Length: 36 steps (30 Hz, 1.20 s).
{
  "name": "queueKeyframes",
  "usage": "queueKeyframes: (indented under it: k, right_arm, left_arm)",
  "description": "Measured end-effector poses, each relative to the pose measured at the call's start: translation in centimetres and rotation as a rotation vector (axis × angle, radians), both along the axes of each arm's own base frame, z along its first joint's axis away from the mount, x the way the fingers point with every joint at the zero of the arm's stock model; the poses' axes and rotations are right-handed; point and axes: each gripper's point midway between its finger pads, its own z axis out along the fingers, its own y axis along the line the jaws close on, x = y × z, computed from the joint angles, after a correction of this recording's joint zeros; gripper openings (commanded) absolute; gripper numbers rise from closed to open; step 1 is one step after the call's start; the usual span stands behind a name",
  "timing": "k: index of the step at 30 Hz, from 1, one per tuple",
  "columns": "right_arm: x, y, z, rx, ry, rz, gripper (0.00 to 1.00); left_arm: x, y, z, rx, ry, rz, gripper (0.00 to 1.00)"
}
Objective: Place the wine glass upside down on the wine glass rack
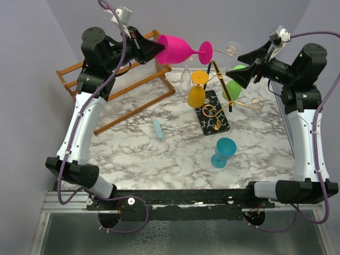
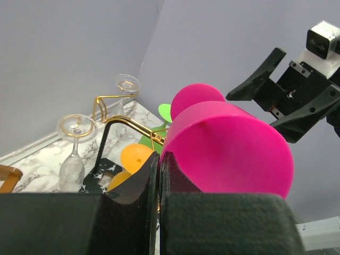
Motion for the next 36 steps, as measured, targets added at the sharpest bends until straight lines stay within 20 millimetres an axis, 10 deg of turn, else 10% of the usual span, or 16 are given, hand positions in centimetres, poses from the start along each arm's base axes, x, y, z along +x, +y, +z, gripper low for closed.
queueKeyframes:
  k: [12, 36]
  right_arm:
    - [2.4, 1.6, -1.0, 0.113, 0.161, -0.01, 0.75]
    - [5.3, 1.7, -3.0, 0.219, 0.352, -0.115, 0.4]
  left_arm:
    - [1.4, -6.0, -2.0, 0.085, -0.07, -0.036, 0.0]
    - [0.9, -7.6, -2.1, 0.19, -0.191, -0.014, 0.0]
